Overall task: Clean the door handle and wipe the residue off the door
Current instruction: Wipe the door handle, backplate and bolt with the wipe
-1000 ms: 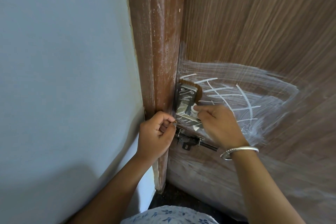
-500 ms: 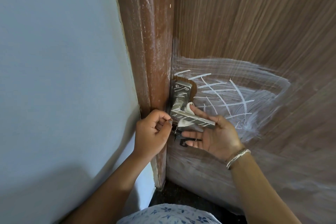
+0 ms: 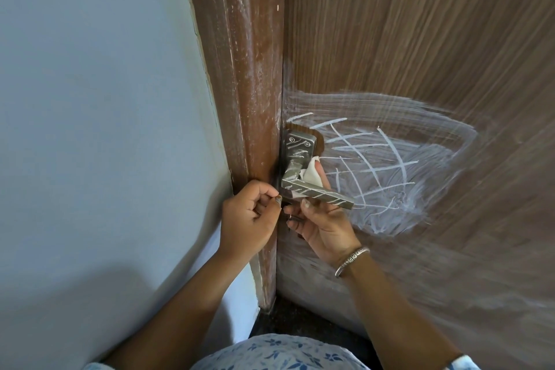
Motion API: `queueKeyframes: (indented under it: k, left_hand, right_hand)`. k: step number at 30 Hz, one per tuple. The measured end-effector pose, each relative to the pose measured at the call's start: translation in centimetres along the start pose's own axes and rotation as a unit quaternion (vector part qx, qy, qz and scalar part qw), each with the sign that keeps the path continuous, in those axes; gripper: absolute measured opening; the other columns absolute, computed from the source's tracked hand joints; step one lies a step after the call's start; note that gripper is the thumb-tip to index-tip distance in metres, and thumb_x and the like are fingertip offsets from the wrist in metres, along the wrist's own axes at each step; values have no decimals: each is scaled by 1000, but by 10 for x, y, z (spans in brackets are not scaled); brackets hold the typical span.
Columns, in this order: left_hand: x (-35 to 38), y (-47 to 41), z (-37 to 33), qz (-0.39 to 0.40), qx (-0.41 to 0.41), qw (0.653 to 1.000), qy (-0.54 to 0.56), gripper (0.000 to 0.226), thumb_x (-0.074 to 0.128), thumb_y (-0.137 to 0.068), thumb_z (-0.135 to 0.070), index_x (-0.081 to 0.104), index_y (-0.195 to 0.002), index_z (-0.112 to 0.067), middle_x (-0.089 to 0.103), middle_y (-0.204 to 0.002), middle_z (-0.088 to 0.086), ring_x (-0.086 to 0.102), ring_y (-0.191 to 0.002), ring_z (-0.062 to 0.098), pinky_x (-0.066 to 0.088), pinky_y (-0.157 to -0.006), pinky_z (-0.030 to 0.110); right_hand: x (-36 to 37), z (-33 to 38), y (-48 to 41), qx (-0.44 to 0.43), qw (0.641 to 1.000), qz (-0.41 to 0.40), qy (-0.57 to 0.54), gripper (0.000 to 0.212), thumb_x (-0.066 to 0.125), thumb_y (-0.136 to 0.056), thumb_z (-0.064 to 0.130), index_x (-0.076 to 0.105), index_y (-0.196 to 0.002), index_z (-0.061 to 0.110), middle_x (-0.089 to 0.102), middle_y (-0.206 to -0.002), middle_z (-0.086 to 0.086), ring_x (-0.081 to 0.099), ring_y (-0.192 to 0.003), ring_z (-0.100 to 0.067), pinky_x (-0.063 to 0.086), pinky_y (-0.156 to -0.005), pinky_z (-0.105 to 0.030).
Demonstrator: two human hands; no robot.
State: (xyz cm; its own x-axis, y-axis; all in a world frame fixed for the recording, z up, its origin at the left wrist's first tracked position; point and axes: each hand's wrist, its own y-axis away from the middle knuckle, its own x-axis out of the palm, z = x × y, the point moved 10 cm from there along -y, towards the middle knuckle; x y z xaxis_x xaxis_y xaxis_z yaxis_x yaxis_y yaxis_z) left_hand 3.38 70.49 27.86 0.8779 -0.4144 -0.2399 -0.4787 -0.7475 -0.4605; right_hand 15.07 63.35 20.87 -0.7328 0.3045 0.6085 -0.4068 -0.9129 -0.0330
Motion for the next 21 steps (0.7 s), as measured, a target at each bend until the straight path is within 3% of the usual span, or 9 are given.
queueKeyframes:
  k: [4, 6, 9, 12, 15, 21]
  left_hand:
    - [0, 0, -3, -4, 14, 1000, -13, 16, 60, -77, -22, 59, -80, -38, 63, -61, 0, 62, -55, 22, 54, -50, 47]
    - [1, 0, -3, -2, 13, 1000, -7, 10, 58, -77, -27, 60, -79, -37, 63, -61, 1, 62, -55, 24, 54, -50, 47]
    - [1, 1, 1, -6, -2, 1000, 0, 8, 57, -75, -30, 61, -76, -37, 62, -60, 1, 61, -54, 27, 54, -50, 48]
    - [0, 1, 5, -9, -17, 1000, 6, 10, 58, -74, -31, 63, -77, -39, 61, -59, 3, 60, -54, 27, 54, -51, 49]
    - [0, 1, 6, -8, -17, 1000, 5, 12, 57, -74, -31, 63, -78, -41, 62, -61, 3, 60, -54, 26, 54, -51, 49]
    - [-1, 1, 5, -6, -9, 1000, 0, 13, 57, -75, -30, 63, -79, -41, 62, -61, 1, 61, -54, 22, 54, -50, 45]
  right_hand:
    - [2, 12, -3, -60, 995, -46, 70, 58, 71, -74, 20, 53, -121, 49, 68, -82, 2, 63, -69, -10, 53, -65, -27]
    - [-3, 17, -2, -94, 984, -88, 121, 56, 72, -76, 16, 54, -119, 47, 67, -80, 5, 59, -68, -8, 52, -66, -26]
    - [-13, 19, 2, -125, 966, -150, 169, 51, 61, -85, -4, 55, -122, 31, 66, -83, 5, 55, -66, -5, 51, -62, -21]
    - [-25, 12, 8, -111, 958, -203, 170, 39, 57, -88, -4, 57, -124, 11, 64, -67, 8, 51, -55, -3, 47, -53, -16]
    - [-21, 15, 9, -114, 956, -214, 168, 37, 54, -91, -2, 61, -116, 24, 62, -62, 5, 48, -52, -5, 43, -47, -16]
    - [-7, 33, 1, -160, 944, -195, 213, 63, 42, -90, -11, 59, -110, 47, 60, -60, 7, 42, -47, -4, 40, -45, -16]
